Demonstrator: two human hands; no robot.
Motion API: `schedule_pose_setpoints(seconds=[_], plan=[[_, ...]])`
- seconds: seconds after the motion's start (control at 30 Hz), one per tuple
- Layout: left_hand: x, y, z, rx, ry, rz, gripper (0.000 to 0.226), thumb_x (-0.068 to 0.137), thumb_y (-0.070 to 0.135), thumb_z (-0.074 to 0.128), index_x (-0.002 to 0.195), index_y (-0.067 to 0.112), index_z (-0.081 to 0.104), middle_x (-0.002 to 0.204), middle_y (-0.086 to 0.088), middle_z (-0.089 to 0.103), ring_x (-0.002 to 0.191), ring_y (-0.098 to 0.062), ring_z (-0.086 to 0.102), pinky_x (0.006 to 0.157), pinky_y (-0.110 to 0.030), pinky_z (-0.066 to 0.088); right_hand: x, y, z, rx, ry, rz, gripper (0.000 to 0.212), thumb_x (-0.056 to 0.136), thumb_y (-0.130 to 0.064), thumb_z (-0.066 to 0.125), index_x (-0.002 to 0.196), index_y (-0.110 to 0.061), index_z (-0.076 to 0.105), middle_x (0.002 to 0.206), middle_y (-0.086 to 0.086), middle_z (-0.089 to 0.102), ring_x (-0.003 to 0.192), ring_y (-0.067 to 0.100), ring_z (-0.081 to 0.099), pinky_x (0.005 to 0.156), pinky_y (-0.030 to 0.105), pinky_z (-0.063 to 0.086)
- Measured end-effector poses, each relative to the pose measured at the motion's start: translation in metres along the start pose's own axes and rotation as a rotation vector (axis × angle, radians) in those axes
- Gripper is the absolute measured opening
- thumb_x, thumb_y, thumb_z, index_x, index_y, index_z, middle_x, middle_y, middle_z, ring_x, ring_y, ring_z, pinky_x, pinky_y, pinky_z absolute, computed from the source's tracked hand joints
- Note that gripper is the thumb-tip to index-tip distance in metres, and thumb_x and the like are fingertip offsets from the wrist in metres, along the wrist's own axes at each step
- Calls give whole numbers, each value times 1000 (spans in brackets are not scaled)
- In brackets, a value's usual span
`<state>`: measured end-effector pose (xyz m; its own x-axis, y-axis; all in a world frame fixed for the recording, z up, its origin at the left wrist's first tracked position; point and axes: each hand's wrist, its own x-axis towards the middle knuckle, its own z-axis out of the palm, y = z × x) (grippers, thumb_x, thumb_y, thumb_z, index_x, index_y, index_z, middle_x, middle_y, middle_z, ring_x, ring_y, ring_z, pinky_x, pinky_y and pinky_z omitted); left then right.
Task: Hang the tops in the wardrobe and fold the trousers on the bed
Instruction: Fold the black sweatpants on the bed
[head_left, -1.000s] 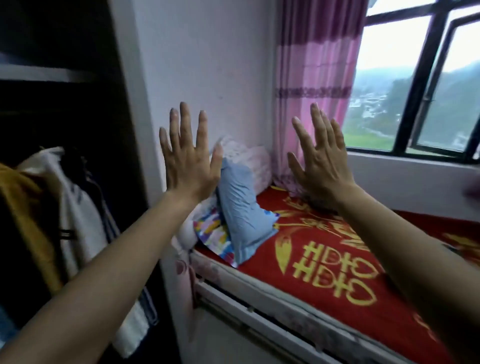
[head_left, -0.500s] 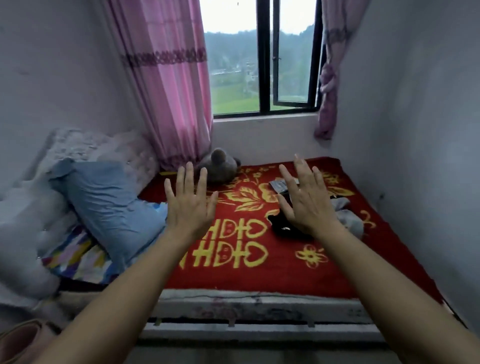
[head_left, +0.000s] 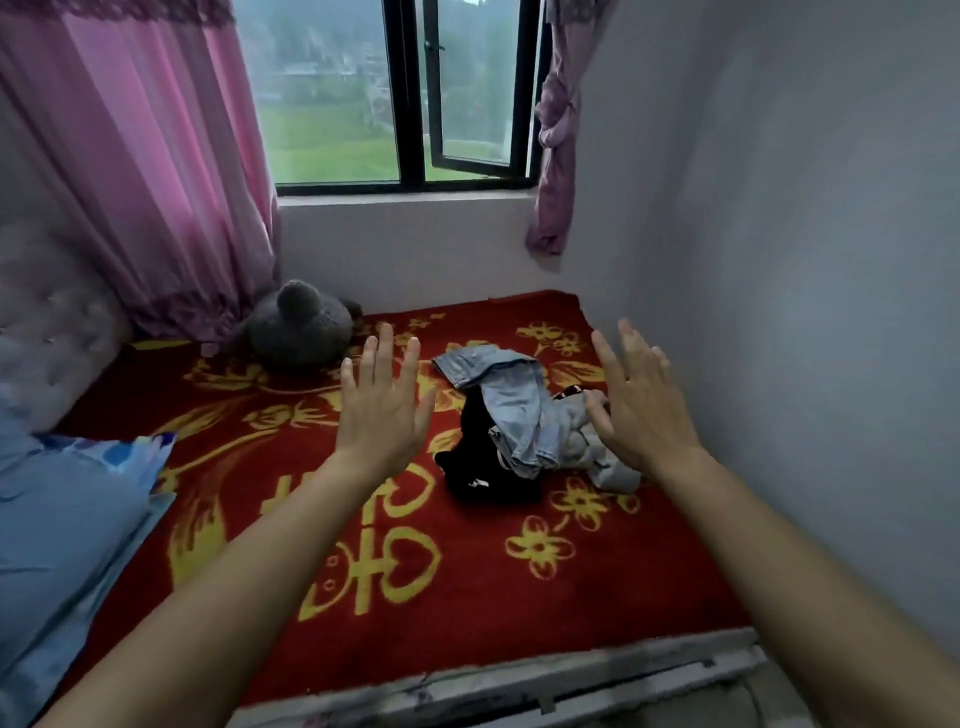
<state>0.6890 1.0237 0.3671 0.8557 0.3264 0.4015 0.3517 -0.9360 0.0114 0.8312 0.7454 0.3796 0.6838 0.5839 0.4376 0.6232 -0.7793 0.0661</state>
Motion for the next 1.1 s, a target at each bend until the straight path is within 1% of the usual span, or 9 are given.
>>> schedule_pose_setpoints(seconds=[0.23,0.3,0.4,0.47,0.57,0.7,0.8,0.93,1.1], plan=[[78,66,109,-23,-150,79,66,101,50,29,156,15,18,163,-18,7,149,-36,13,116,-58,21,35,79,94,13,-103,56,73,98,-42,49,157,-10,22,162,23,18,149,36,23,120,52,22],[98,80,137,-11,-193,86,67,101,51,29,157,17,17,163,-17,5,149,-36,11,117,-58,19,55,101,126,32,-135,71,73,98,-41,49,157,-10,20,162,23,16,150,36,21,120,52,21],[131,91,168,-11,-249,71,67,101,51,29,157,18,15,164,-16,1,151,-34,7,119,-57,16,89,128,168,86,-203,109,73,100,-43,43,159,-13,12,164,20,9,152,33,14,122,49,17],[156,94,185,-15,-257,57,65,102,50,29,156,17,18,163,-18,5,150,-35,10,118,-57,19,117,145,197,95,-236,86,73,101,-44,41,159,-14,9,165,20,6,152,32,13,122,47,16],[182,94,214,-33,-271,26,64,101,49,29,155,15,24,161,-20,13,147,-37,21,114,-55,28,155,158,245,165,-287,88,71,101,-41,44,159,-14,12,164,20,8,152,33,14,121,48,18],[168,85,272,-81,-341,-23,66,101,45,40,156,13,21,161,-21,13,144,-37,29,109,-52,36,154,143,316,224,-427,103,72,101,-40,47,158,-14,12,164,20,7,150,35,17,118,48,24],[137,77,319,-93,-473,-72,67,101,44,42,156,12,20,161,-23,13,143,-37,30,108,-51,36,124,121,365,260,-550,48,75,99,-38,51,159,-13,14,164,21,10,148,37,20,118,50,26],[97,57,385,-136,-643,-158,70,101,45,39,158,15,11,163,-20,5,147,-34,22,113,-46,33,88,91,424,242,-681,57,76,99,-40,49,159,-13,11,164,20,9,150,33,19,120,45,25],[60,28,465,-150,-753,-199,72,101,44,41,157,15,7,163,-18,1,147,-33,22,110,-44,35,47,45,484,252,-790,92,76,100,-39,48,160,-14,8,165,19,7,150,32,21,120,42,25]])
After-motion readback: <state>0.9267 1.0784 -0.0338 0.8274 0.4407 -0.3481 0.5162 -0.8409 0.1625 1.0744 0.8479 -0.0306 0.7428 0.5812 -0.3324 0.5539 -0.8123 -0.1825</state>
